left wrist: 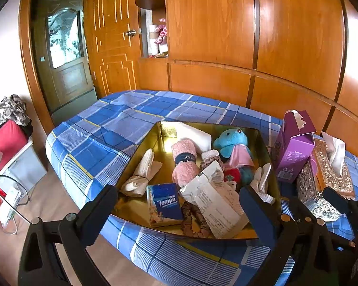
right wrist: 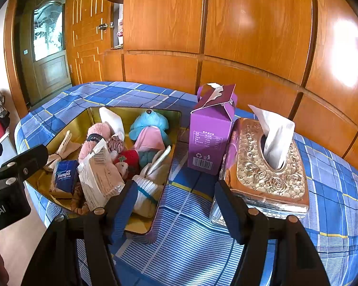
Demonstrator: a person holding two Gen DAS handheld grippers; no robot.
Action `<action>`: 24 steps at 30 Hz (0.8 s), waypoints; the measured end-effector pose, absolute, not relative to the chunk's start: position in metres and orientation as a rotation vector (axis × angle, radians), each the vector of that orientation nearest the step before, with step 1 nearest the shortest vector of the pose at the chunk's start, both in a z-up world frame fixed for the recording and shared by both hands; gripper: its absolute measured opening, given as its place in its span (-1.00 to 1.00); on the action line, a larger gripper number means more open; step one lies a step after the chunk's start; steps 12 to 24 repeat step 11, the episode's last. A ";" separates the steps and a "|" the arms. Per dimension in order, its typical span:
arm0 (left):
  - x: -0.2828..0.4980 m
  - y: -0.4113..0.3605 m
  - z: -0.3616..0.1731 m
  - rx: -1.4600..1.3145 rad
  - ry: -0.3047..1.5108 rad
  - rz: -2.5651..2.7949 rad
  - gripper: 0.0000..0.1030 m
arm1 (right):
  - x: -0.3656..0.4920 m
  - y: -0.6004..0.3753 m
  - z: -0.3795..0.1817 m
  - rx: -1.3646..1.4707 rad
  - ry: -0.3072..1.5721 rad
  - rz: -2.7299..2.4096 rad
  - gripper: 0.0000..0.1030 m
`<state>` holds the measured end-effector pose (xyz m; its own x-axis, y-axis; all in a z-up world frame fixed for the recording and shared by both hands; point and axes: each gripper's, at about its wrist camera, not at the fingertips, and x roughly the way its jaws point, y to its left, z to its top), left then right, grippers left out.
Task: Organize soft objects
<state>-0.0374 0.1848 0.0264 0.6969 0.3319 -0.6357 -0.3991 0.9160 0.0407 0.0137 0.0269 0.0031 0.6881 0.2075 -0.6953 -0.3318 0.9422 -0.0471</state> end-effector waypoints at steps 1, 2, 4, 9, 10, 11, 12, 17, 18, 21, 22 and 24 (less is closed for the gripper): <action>-0.039 0.183 0.027 -0.084 0.675 0.410 0.99 | 0.014 0.027 0.003 -0.177 0.755 0.303 0.32; -0.039 0.183 0.027 -0.077 0.674 0.411 0.99 | 0.013 0.027 0.002 -0.179 0.756 0.303 0.32; -0.039 0.185 0.026 -0.095 0.679 0.399 0.99 | 0.013 0.028 0.002 -0.181 0.756 0.303 0.32; -0.037 0.192 0.020 -0.135 0.698 0.395 0.99 | 0.012 0.025 0.006 -0.177 0.738 0.297 0.32; -0.036 0.193 0.020 -0.135 0.701 0.399 0.99 | 0.012 0.024 0.007 -0.173 0.735 0.295 0.32; -0.036 0.193 0.019 -0.137 0.705 0.405 0.99 | 0.012 0.023 0.008 -0.171 0.733 0.294 0.32; -0.036 0.193 0.019 -0.137 0.705 0.405 0.99 | 0.012 0.023 0.008 -0.171 0.733 0.294 0.32; -0.036 0.193 0.019 -0.137 0.705 0.405 0.99 | 0.012 0.023 0.008 -0.171 0.733 0.294 0.32; -0.036 0.193 0.019 -0.137 0.705 0.405 0.99 | 0.012 0.023 0.008 -0.171 0.733 0.294 0.32; -0.036 0.193 0.019 -0.137 0.705 0.405 0.99 | 0.012 0.023 0.008 -0.171 0.733 0.294 0.32; -0.036 0.193 0.019 -0.137 0.705 0.405 0.99 | 0.012 0.023 0.008 -0.171 0.733 0.294 0.32; -0.036 0.193 0.019 -0.137 0.705 0.405 0.99 | 0.012 0.023 0.008 -0.171 0.733 0.294 0.32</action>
